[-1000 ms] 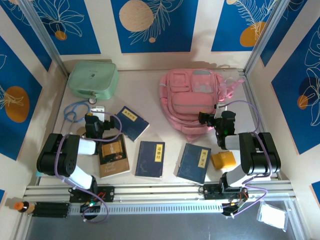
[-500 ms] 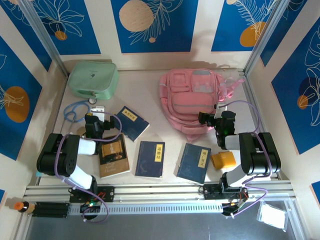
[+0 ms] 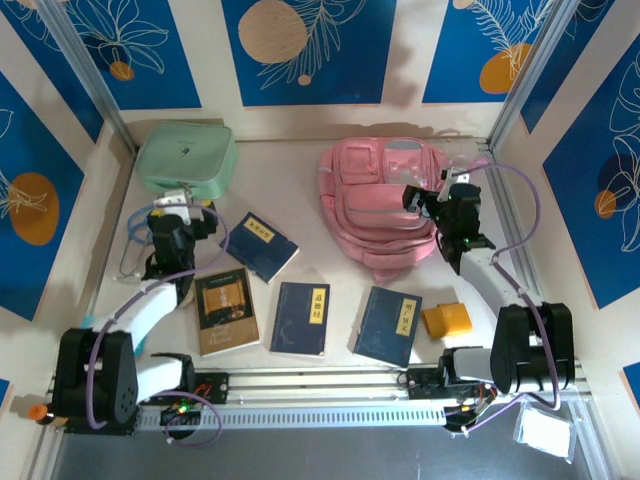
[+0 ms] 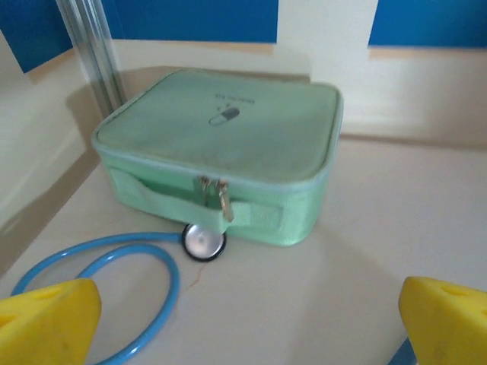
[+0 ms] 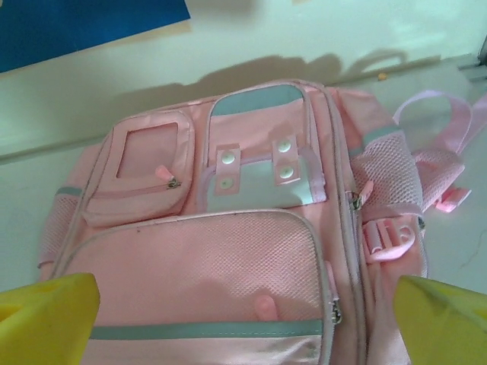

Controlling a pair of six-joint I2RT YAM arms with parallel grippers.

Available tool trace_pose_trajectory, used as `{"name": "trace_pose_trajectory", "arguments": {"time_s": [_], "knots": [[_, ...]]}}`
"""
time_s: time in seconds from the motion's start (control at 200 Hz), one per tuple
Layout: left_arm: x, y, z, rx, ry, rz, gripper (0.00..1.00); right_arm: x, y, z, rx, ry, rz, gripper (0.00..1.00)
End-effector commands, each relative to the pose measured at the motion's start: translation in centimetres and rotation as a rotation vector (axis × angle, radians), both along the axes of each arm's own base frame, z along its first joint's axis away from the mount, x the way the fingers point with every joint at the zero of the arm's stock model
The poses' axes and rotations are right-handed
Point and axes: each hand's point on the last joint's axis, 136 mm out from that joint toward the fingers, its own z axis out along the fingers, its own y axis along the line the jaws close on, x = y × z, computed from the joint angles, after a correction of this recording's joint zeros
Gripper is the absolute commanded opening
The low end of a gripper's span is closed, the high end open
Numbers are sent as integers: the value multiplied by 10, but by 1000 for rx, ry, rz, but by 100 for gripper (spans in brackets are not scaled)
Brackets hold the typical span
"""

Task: Pack the student bag
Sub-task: Rotate the student bag at the top-center of the table.

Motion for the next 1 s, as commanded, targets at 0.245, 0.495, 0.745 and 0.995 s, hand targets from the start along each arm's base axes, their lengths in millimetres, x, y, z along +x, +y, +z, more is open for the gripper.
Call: {"name": "trace_pose_trajectory", "arguments": {"time_s": [0.245, 0.495, 0.745, 0.995], "knots": [[3, -113, -25, -600, 260, -291, 100, -3, -4, -84, 428, 529, -126, 100], [-5, -226, -55, -711, 449, -483, 97, -7, 11, -115, 518, 652, -102, 93], [8, -275, -84, -733, 557, -510, 94, -21, 75, -119, 535, 692, 7, 92], [20, -279, -104, -668, 687, -443, 88, -25, 114, -104, 500, 669, 112, 92]]}}
